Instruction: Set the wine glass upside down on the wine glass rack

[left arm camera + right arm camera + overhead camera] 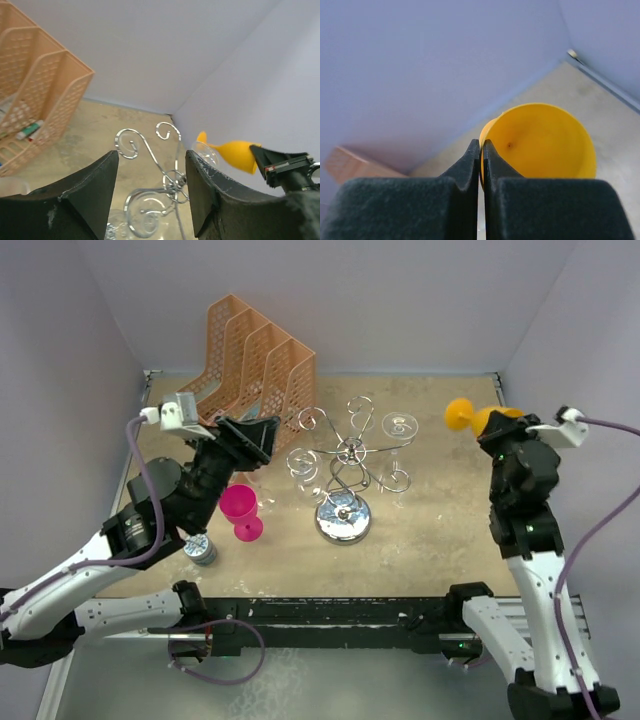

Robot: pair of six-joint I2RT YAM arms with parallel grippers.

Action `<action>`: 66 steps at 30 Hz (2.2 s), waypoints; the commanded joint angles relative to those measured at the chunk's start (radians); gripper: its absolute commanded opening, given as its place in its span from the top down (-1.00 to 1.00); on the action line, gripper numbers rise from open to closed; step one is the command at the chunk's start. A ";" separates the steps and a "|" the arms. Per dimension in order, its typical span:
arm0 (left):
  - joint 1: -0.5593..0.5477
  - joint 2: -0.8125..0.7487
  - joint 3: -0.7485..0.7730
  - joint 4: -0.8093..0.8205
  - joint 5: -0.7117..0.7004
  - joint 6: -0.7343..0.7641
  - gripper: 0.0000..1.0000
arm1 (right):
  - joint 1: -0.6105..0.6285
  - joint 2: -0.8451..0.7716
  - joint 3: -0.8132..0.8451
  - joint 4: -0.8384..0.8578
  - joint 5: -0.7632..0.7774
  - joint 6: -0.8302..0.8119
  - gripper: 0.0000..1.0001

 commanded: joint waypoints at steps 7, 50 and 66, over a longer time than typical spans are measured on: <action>0.003 0.193 0.165 0.164 0.285 -0.109 -0.08 | -0.004 -0.122 0.061 0.483 -0.340 0.008 1.00; 0.002 0.560 0.140 0.909 0.202 -0.610 0.09 | -0.004 -0.064 -0.130 1.183 -1.060 0.451 1.00; 0.003 0.625 0.175 0.994 0.211 -0.622 0.40 | -0.002 -0.048 -0.133 1.239 -1.235 0.470 1.00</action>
